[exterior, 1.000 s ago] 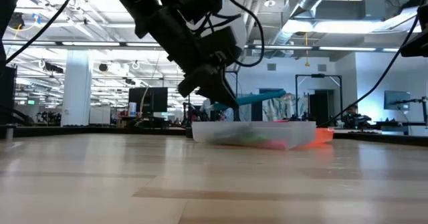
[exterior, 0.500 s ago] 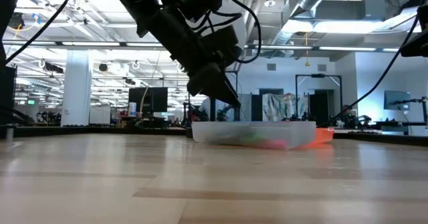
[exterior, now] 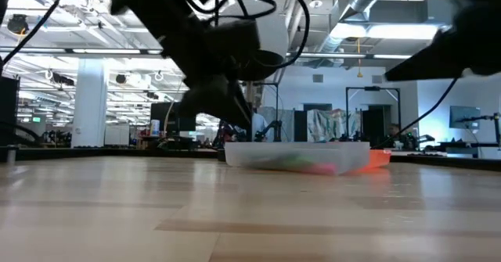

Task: Pick & place school supplies into a supply box
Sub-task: Close the orange supply box

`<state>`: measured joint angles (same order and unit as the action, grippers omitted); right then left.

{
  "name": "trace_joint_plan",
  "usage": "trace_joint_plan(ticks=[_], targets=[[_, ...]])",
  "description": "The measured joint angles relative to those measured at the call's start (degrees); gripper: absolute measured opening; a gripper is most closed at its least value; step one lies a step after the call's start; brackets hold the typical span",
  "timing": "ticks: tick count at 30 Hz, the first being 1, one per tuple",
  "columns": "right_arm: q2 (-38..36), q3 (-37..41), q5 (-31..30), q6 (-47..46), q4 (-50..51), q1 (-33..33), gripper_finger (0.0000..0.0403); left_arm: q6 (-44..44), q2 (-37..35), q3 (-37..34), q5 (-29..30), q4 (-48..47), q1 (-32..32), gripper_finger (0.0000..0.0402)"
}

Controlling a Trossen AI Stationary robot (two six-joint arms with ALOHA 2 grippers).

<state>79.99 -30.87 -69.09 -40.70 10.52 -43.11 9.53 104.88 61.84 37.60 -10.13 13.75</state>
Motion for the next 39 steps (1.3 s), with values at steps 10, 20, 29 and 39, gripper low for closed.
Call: trace_joint_plan(ticks=[10,20,29,39], targets=[[0.00,0.00,9.44,13.18,-8.80,16.88,0.0116,-4.51,0.00,0.00,3.35,-2.72,7.79,0.0137],[-0.03,-1.51,24.57,18.30,-13.99,39.95,0.0116,-14.45,0.00,-2.19,7.48,-7.10,13.58,0.0137],[-0.09,-3.14,39.50,20.06,-3.64,56.30,0.0116,-15.83,0.00,-2.62,13.99,-8.70,15.90,0.0137],[-0.07,-3.19,44.42,23.78,-1.00,62.34,0.0116,-16.38,0.00,-2.62,13.87,-8.62,15.92,0.0137]])
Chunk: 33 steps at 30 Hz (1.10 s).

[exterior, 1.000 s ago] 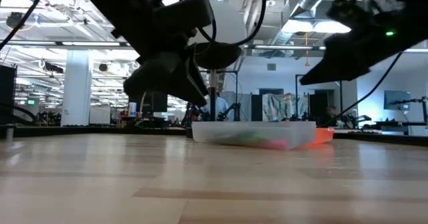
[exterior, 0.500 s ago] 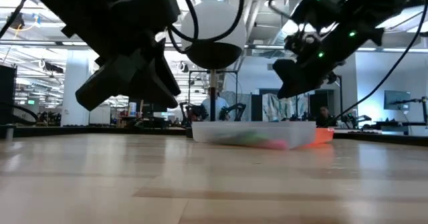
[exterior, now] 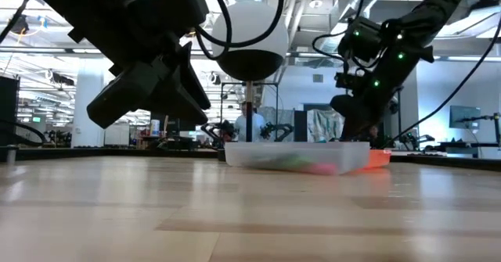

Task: Pick & place school supplies into a supply box
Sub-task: Close the orange supply box

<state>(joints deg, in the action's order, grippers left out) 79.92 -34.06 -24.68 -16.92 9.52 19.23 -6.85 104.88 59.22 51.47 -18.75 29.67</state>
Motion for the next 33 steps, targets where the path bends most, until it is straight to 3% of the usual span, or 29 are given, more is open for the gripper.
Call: trace_joint_plan(ticks=[10,17,23,33], targets=[[0.00,0.00,10.81,0.42,2.47,6.01,0.0124,-0.50,0.02,0.00,-0.09,0.26,0.00,0.0137],[0.00,0.00,10.59,0.47,4.45,6.05,0.0139,-0.48,0.02,0.00,-1.03,1.47,-0.02,0.0137],[0.00,0.00,6.96,0.45,8.43,6.05,0.0127,0.04,0.02,0.00,-1.73,3.21,-0.04,0.0137],[0.00,0.00,6.81,0.46,9.72,6.05,0.0115,0.07,0.04,0.00,-2.21,3.22,-0.04,0.0137]])
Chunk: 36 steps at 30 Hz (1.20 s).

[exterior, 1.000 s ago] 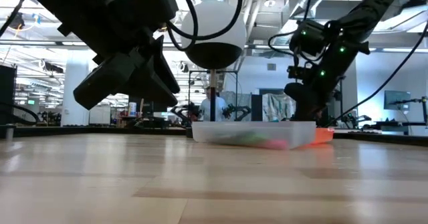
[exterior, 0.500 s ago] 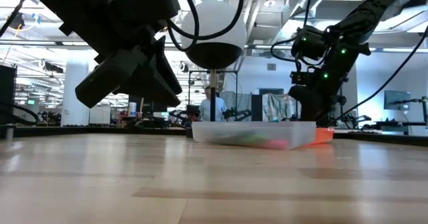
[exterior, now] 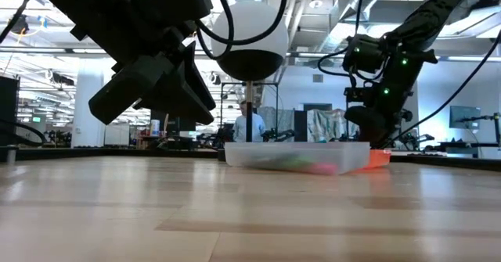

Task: Pick & place school supplies into a supply box
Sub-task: Close the orange supply box

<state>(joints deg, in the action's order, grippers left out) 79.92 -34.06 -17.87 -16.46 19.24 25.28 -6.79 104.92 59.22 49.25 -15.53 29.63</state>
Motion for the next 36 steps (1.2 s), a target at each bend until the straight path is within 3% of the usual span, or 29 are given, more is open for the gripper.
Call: trace_joint_plan(ticks=[12,20,27,36], targets=[[0.00,0.00,2.85,-0.03,3.02,0.00,0.0072,0.02,0.02,0.00,-0.04,0.00,-0.02,0.0137],[-0.02,0.00,2.84,0.72,3.02,-0.16,0.0008,0.04,0.02,0.00,-0.02,0.00,-0.02,0.0137],[-0.02,0.00,0.86,1.15,2.98,-0.53,0.0004,0.04,0.02,0.00,-0.03,0.00,-0.02,0.0137],[-0.02,0.00,-3.28,7.77,2.83,-6.08,0.0002,0.07,0.02,0.00,-0.02,0.00,-0.04,0.0137]])
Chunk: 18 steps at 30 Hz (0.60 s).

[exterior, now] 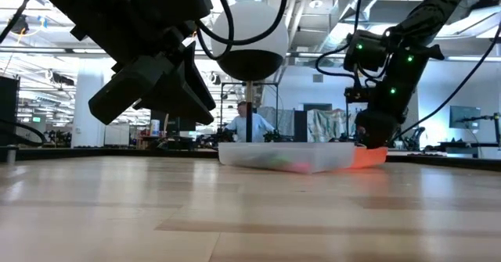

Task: Pick & place school supplies into a supply box
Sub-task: Close the orange supply box

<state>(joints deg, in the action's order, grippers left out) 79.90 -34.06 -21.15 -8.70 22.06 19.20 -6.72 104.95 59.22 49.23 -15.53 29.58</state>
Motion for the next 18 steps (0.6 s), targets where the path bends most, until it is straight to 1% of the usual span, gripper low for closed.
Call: trace_joint_plan(ticks=[5,13,18], targets=[[0.00,0.00,-0.87,2.95,0.02,-2.48,0.0001,-0.01,0.00,0.00,0.00,0.00,0.00,0.0137],[0.00,-0.07,-7.43,4.86,0.25,-6.97,0.0001,-0.02,0.00,0.00,0.00,0.00,0.00,0.0137],[0.00,-2.04,-10.51,5.46,1.19,-9.78,0.0000,-0.04,0.00,0.00,0.00,0.00,0.00,0.0137]])
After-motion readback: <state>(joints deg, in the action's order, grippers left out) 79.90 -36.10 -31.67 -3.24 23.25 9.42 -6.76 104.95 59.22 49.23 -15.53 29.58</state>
